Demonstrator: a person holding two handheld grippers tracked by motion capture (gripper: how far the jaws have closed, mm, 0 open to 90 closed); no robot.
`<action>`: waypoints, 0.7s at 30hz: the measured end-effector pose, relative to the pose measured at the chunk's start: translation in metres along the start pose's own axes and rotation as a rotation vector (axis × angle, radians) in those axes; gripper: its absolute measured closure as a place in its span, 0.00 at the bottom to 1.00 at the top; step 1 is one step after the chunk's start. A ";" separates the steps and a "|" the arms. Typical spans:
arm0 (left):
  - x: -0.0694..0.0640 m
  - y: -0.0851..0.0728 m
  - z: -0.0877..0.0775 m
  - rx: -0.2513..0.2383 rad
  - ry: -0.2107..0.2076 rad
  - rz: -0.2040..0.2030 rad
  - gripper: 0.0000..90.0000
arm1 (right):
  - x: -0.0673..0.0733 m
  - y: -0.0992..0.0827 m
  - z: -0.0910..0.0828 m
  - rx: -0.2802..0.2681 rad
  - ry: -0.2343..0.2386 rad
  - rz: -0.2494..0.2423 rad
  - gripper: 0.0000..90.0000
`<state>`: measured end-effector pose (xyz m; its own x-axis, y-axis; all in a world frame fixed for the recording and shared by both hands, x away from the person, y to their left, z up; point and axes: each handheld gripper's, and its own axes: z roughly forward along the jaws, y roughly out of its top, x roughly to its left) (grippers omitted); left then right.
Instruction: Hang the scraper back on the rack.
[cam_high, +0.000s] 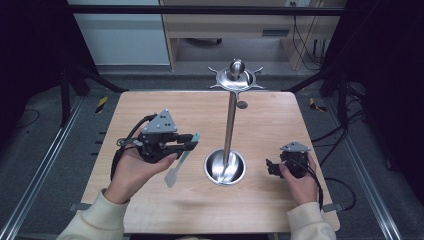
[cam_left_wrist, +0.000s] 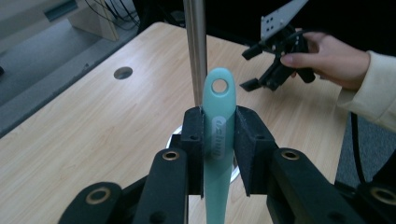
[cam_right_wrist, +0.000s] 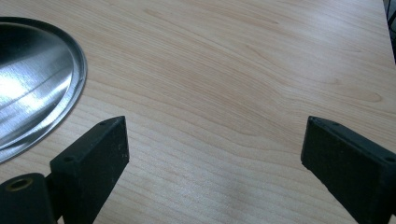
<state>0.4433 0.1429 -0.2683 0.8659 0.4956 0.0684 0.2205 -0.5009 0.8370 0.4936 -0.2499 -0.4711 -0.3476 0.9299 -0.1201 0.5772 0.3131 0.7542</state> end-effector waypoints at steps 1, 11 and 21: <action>0.001 0.001 -0.001 -0.020 0.009 0.012 0.82 | 0.000 0.000 0.000 -0.003 0.000 -0.004 0.09; 0.001 0.009 -0.009 -0.082 0.008 -0.033 0.82 | 0.000 0.000 0.000 -0.001 0.005 0.008 0.09; 0.000 0.028 -0.016 -0.117 0.081 0.000 0.82 | -0.004 -0.001 -0.001 -0.027 0.013 0.025 0.09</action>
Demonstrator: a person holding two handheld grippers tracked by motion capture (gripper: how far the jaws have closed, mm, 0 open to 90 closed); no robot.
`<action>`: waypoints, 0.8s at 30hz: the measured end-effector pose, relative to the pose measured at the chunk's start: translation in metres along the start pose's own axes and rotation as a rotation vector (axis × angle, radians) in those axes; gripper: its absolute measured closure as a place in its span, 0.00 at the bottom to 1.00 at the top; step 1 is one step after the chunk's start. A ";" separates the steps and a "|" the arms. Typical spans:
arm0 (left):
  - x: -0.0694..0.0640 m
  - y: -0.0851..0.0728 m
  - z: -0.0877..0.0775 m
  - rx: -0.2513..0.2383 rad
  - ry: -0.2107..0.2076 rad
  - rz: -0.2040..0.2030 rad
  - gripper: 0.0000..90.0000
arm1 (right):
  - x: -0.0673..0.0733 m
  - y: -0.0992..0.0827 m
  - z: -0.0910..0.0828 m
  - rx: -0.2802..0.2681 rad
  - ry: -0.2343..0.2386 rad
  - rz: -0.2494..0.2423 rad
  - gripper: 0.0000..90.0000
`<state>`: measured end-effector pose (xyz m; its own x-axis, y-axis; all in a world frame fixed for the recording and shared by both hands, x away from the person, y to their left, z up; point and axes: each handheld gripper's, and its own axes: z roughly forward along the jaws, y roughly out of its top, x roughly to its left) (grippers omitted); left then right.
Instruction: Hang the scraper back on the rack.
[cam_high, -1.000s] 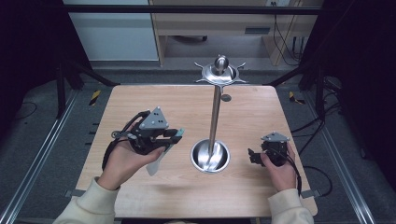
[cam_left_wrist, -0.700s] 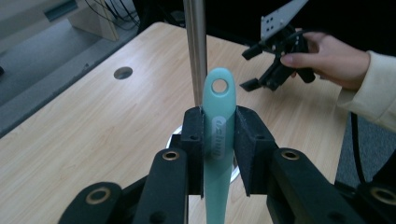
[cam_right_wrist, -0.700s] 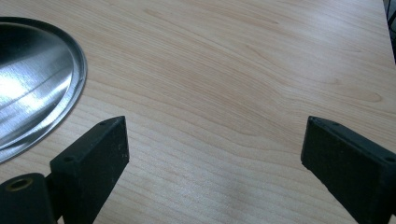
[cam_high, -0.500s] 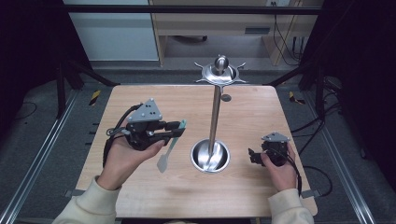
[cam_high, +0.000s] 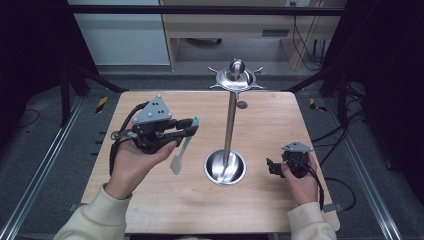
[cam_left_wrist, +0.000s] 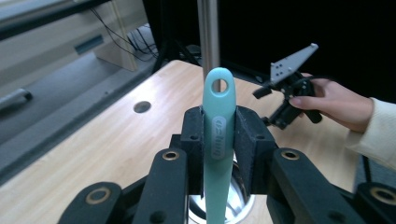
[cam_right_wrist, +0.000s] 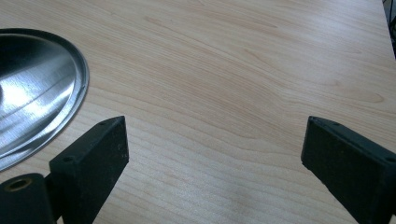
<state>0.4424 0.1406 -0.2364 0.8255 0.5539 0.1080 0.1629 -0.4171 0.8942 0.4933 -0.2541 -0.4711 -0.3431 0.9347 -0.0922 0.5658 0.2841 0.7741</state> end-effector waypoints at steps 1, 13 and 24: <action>0.000 0.002 0.000 -0.004 0.002 0.004 0.82 | 0.000 0.000 0.000 0.002 -0.002 0.001 0.09; -0.003 0.023 0.001 -0.090 0.010 -0.009 0.82 | -0.001 0.000 -0.001 -0.003 -0.001 0.006 0.09; 0.000 0.033 -0.003 -0.157 0.020 -0.036 0.82 | -0.001 0.000 -0.001 -0.013 0.004 -0.002 0.09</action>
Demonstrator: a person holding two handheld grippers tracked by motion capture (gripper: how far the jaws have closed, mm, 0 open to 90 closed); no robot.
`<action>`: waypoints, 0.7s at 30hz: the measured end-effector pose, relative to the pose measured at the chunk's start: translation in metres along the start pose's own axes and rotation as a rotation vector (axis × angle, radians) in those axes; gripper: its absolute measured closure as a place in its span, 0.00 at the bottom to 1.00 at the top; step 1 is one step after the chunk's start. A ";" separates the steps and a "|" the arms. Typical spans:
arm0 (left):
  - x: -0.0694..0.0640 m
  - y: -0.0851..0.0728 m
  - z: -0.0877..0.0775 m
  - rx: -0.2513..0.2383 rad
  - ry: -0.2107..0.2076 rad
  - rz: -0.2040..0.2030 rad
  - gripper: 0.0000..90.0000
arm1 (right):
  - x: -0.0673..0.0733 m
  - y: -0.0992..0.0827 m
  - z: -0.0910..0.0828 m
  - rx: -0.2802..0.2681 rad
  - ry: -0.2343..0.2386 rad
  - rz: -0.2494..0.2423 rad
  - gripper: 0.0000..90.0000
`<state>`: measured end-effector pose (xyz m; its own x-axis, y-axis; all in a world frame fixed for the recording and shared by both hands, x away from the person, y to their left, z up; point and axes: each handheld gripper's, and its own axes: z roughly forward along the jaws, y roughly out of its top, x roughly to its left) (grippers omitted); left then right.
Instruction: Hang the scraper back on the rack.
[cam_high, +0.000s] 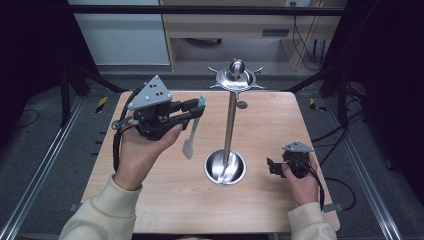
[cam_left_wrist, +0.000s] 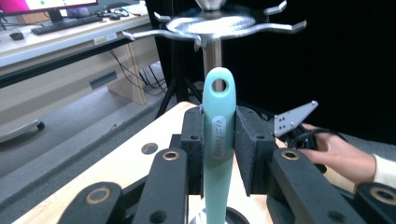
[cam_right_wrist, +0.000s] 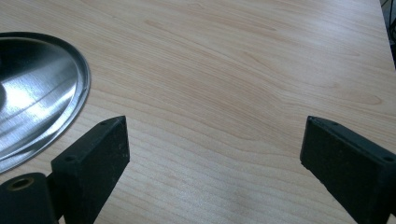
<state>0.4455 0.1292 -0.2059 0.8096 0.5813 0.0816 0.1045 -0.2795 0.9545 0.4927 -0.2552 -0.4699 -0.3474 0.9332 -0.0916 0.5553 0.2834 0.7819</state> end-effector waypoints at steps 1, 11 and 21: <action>0.001 0.000 0.000 -0.006 0.001 -0.003 0.82 | 0.000 0.000 0.000 0.002 0.000 0.005 0.09; 0.005 0.004 -0.001 -0.030 -0.008 -0.023 0.82 | 0.001 0.000 0.000 0.001 0.005 0.007 0.09; 0.011 0.008 0.004 -0.038 -0.019 -0.049 0.82 | 0.001 0.000 -0.001 -0.002 0.008 0.003 0.09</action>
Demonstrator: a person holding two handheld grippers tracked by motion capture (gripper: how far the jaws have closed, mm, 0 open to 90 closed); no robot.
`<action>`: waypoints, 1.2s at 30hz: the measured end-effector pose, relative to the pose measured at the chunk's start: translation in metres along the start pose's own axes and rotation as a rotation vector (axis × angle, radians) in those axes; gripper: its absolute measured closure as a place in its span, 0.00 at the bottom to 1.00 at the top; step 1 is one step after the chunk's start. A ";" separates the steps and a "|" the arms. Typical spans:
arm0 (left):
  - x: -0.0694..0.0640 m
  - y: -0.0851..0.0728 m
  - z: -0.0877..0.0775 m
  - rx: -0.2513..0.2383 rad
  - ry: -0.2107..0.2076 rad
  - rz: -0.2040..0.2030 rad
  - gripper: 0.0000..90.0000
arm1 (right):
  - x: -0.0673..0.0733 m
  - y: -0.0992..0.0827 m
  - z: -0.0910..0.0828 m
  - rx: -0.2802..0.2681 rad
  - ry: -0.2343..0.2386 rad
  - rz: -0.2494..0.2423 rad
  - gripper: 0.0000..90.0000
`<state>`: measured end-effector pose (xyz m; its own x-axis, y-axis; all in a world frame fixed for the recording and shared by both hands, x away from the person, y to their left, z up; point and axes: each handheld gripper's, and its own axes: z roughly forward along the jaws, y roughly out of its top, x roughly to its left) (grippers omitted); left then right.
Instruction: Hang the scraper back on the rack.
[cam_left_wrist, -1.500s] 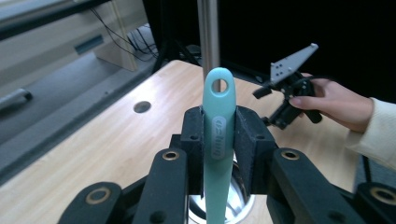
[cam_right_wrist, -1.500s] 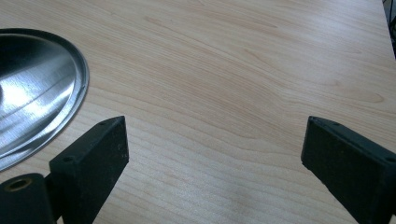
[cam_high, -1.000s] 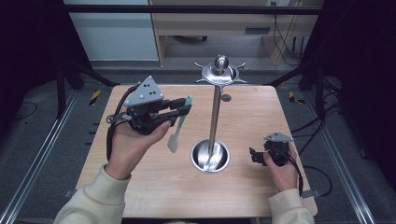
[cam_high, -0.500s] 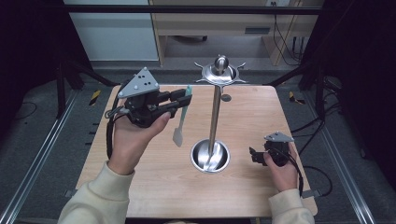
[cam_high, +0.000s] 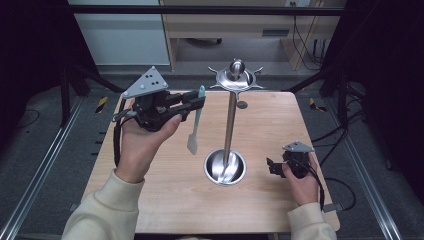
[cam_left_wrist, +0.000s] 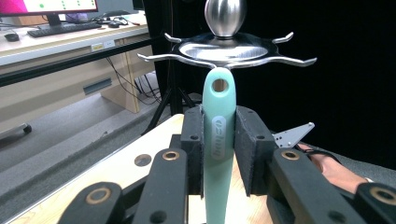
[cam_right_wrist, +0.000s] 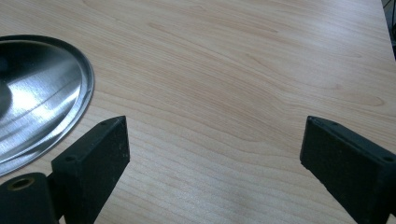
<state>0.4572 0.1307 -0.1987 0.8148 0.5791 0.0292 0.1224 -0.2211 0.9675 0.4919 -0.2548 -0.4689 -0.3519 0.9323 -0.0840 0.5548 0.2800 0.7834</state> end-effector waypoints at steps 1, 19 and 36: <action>0.000 0.001 0.000 0.000 0.000 0.001 0.82 | 0.000 0.000 0.000 -0.001 0.001 -0.001 0.09; -0.002 0.004 0.008 0.015 -0.004 0.005 0.82 | 0.000 0.000 -0.001 -0.004 0.002 0.004 0.10; 0.000 0.004 0.016 0.029 -0.015 -0.008 0.82 | 0.000 0.000 -0.001 -0.004 0.007 0.007 0.10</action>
<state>0.4668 0.1172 -0.1991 0.8218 0.5695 0.0172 0.1455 -0.2389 0.9601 0.4914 -0.2548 -0.4682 -0.3529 0.9327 -0.0742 0.5543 0.2723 0.7865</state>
